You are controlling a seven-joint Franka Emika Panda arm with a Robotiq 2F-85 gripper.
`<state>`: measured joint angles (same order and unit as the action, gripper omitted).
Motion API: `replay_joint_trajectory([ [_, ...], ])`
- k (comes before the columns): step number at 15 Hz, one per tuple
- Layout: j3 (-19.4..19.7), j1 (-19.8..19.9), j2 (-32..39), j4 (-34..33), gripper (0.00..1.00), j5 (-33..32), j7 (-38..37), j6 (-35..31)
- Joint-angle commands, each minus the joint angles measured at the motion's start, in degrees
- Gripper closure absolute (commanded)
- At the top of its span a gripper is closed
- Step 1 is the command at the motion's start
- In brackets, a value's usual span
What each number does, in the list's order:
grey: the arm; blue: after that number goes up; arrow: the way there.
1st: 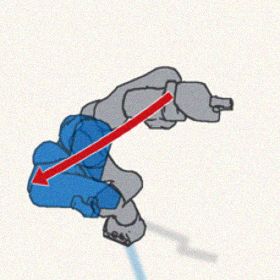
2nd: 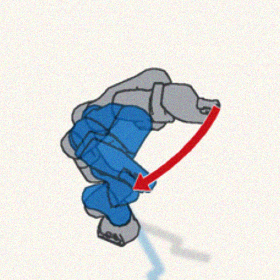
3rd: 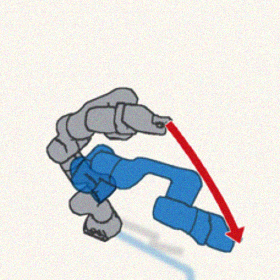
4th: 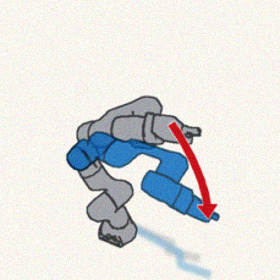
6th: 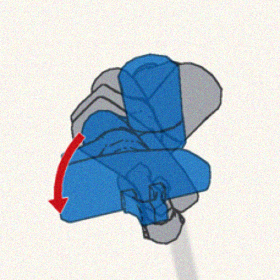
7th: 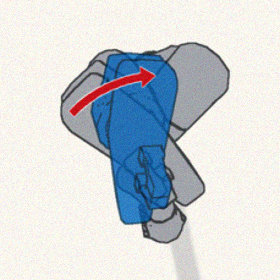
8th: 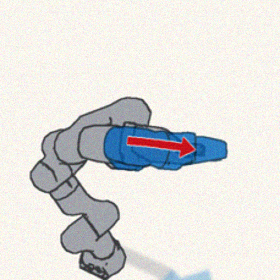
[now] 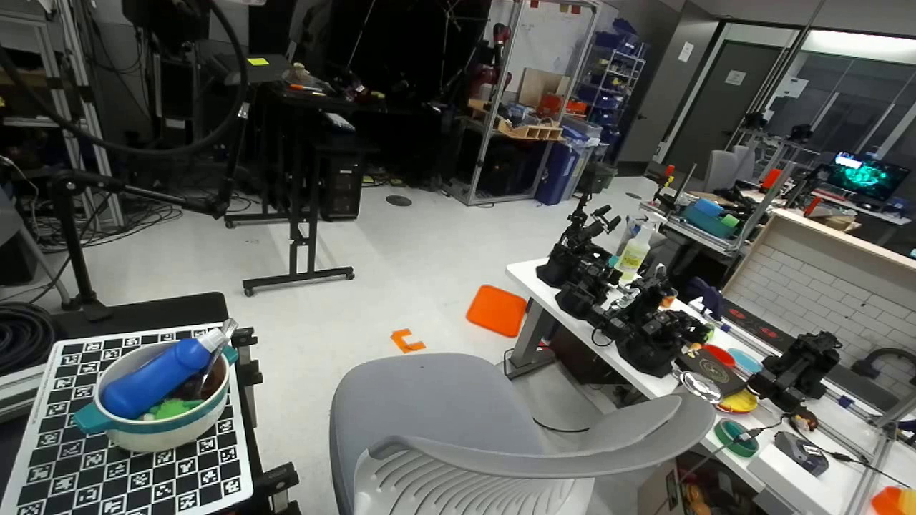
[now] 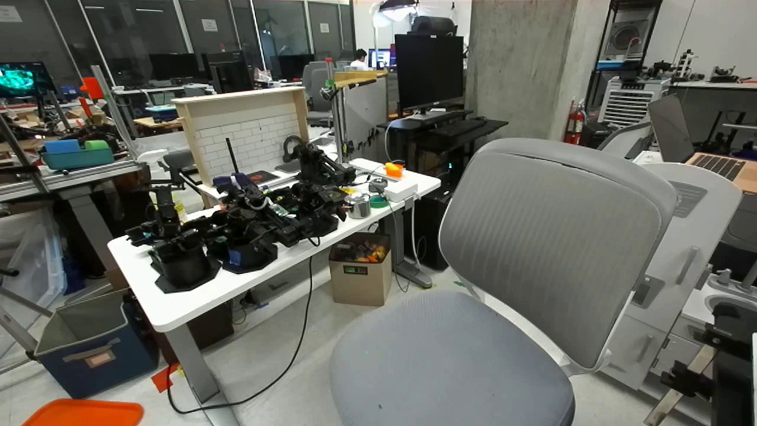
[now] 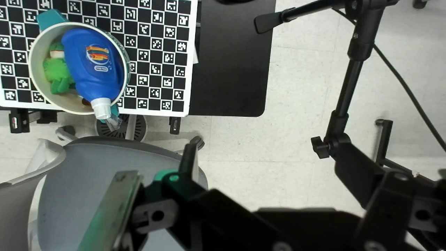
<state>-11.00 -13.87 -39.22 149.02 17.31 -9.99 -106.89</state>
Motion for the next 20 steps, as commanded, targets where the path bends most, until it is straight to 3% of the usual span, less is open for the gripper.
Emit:
replay_joint_trajectory([
  [1,-0.5,0.6,-0.1,-0.1,0.00,0.3,0.3,0.2],
  [6,0.3,2.2,2.2,-2.1,0.00,-0.8,0.3,-0.3],
  [13,8.3,13.7,12.4,-13.0,0.00,-8.0,1.7,-1.4],
  [20,13.3,19.0,23.3,-19.5,0.00,-13.0,3.5,-6.5],
])
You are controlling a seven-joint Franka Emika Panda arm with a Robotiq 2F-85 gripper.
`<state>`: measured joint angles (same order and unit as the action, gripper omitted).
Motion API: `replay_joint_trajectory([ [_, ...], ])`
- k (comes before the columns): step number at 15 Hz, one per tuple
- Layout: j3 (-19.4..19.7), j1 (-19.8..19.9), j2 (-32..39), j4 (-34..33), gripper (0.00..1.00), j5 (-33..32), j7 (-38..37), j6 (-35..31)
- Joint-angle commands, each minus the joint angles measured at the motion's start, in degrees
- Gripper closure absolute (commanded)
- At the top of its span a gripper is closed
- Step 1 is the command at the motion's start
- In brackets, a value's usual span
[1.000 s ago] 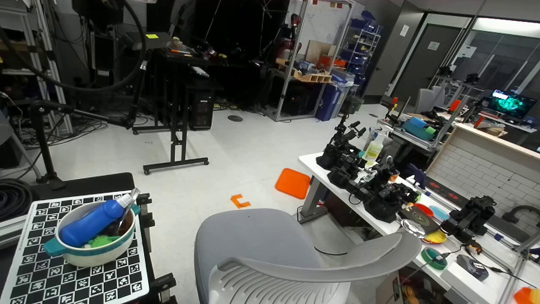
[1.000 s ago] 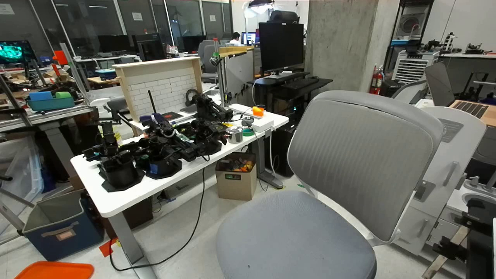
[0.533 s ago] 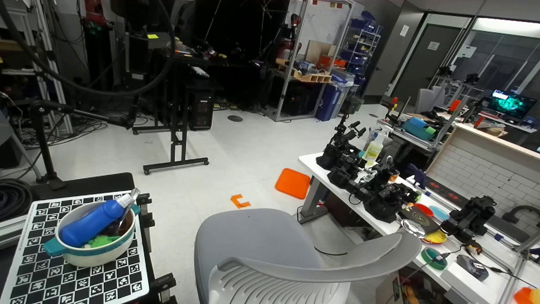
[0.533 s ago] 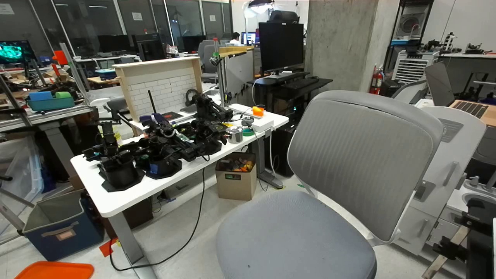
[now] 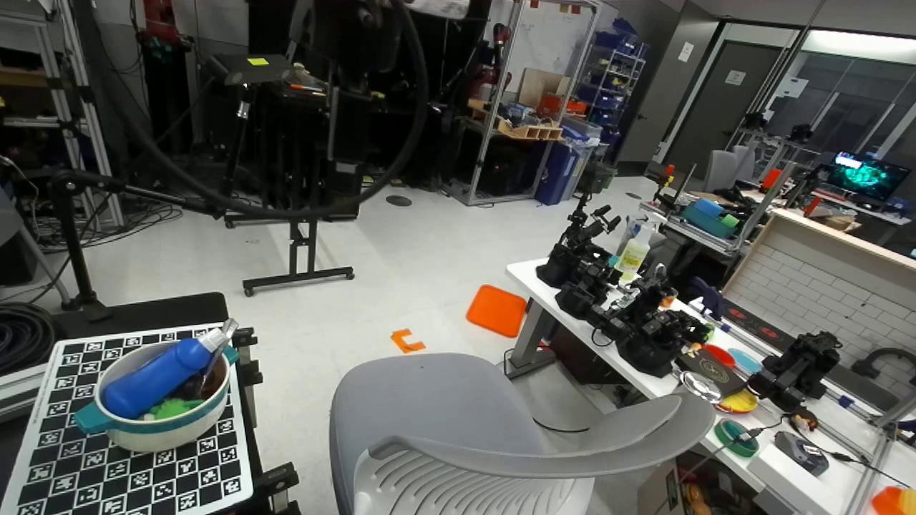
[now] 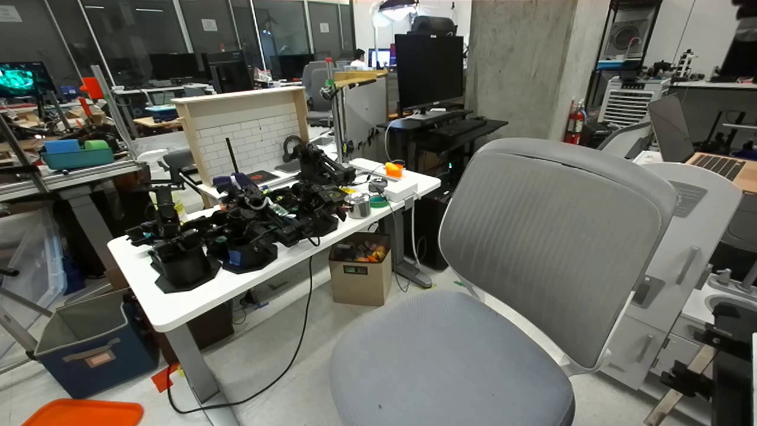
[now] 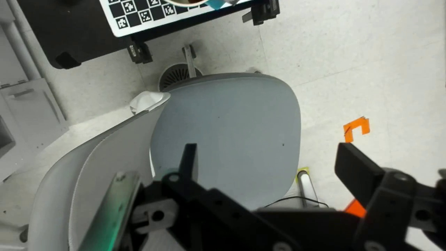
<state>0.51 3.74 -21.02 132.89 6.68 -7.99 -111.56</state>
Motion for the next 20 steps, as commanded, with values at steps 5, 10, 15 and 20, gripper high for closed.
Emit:
replay_joint_trajectory([
  [5,4.4,3.2,10.1,-5.1,0.00,-4.8,2.9,-3.6],
  [10,5.9,4.2,13.3,-4.7,0.00,-6.6,3.9,-4.9],
  [15,8.3,6.0,16.3,-4.3,0.00,-9.2,5.5,-7.5],
  [20,11.5,8.5,20.7,-4.2,0.00,-8.4,9.3,-10.8],
])
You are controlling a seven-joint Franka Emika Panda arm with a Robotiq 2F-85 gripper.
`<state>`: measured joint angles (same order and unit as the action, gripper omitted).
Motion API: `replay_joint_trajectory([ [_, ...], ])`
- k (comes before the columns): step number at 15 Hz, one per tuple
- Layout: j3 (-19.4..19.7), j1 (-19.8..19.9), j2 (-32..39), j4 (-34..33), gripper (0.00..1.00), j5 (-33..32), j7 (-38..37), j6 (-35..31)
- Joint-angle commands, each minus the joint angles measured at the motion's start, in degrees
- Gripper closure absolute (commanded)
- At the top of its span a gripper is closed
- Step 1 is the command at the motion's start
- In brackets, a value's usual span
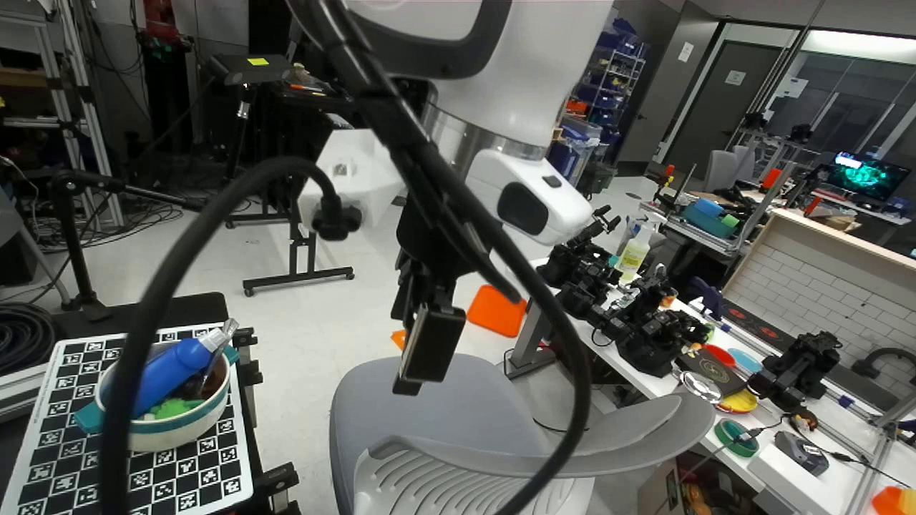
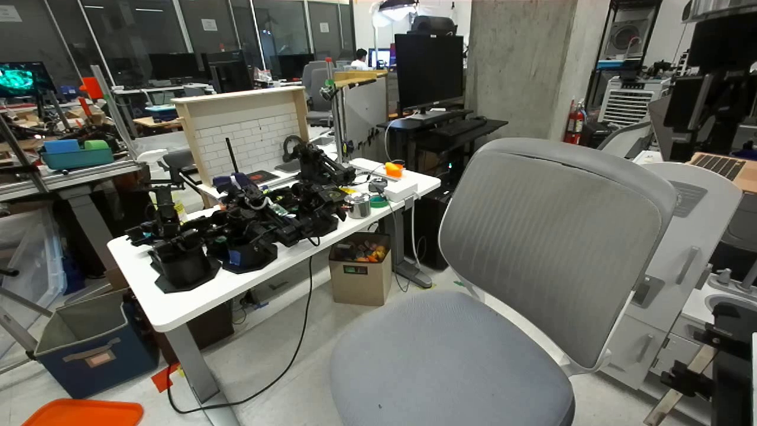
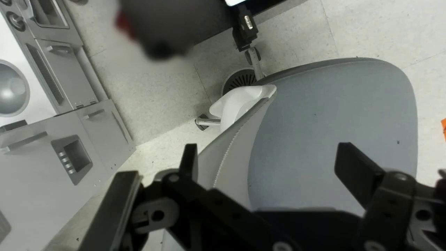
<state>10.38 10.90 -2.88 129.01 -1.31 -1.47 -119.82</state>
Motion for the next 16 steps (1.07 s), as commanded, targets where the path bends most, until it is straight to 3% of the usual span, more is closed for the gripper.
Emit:
replay_joint_trajectory([
  [1,2.1,1.7,3.6,-0.4,0.00,-0.2,3.6,-3.6],
  [13,2.1,2.8,14.5,-4.6,0.00,0.5,7.0,-15.1],
  [14,2.0,2.7,14.8,-4.7,0.25,0.5,6.8,-15.5],
  [15,1.8,2.4,15.1,-4.8,0.26,0.3,6.5,-16.0],
  [16,1.7,2.2,15.2,-4.7,0.35,0.2,6.3,-16.4],
])
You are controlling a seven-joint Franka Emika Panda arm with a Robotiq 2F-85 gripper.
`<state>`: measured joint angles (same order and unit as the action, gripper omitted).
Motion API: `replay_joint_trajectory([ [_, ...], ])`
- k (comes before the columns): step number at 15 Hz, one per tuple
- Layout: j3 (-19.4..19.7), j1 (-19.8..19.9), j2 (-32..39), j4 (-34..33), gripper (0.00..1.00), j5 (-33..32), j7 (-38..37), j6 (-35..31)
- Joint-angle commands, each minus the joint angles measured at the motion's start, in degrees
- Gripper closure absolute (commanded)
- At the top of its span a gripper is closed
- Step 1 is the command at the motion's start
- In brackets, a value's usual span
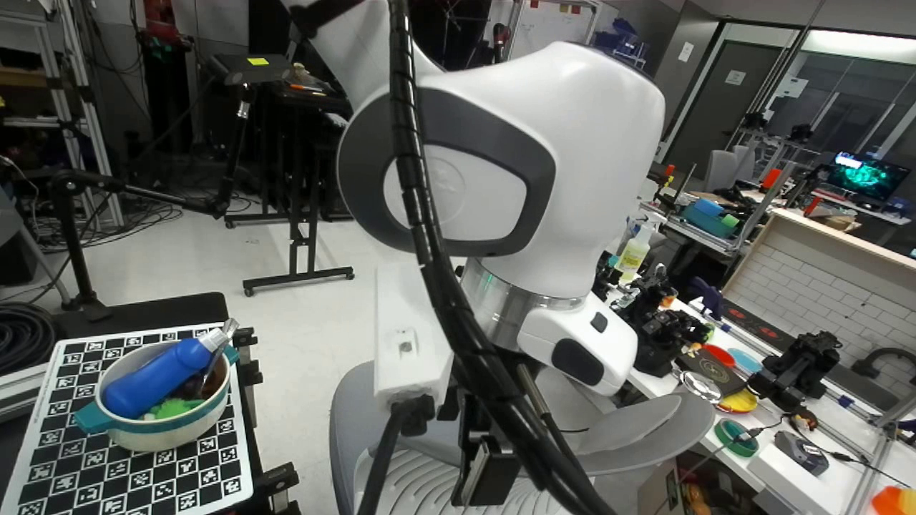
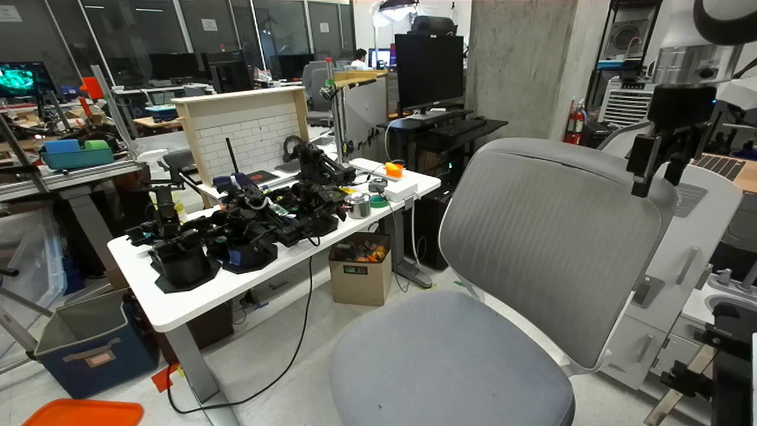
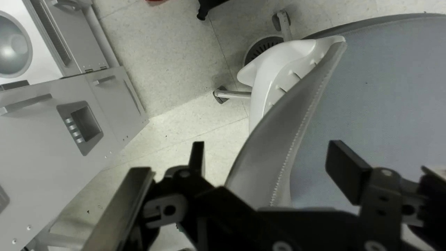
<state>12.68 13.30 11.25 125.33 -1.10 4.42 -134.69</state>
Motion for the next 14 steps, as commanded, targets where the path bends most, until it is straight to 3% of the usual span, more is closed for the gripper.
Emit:
replay_joint_trajectory([
  [1,-0.7,-0.4,1.2,-0.9,0.42,-0.1,0.2,-2.0],
  [9,-1.1,-1.2,1.2,-0.3,0.96,-1.0,-0.7,-2.7],
  [14,-2.0,-4.1,-1.2,2.6,0.94,-3.5,-4.6,-3.5],
])
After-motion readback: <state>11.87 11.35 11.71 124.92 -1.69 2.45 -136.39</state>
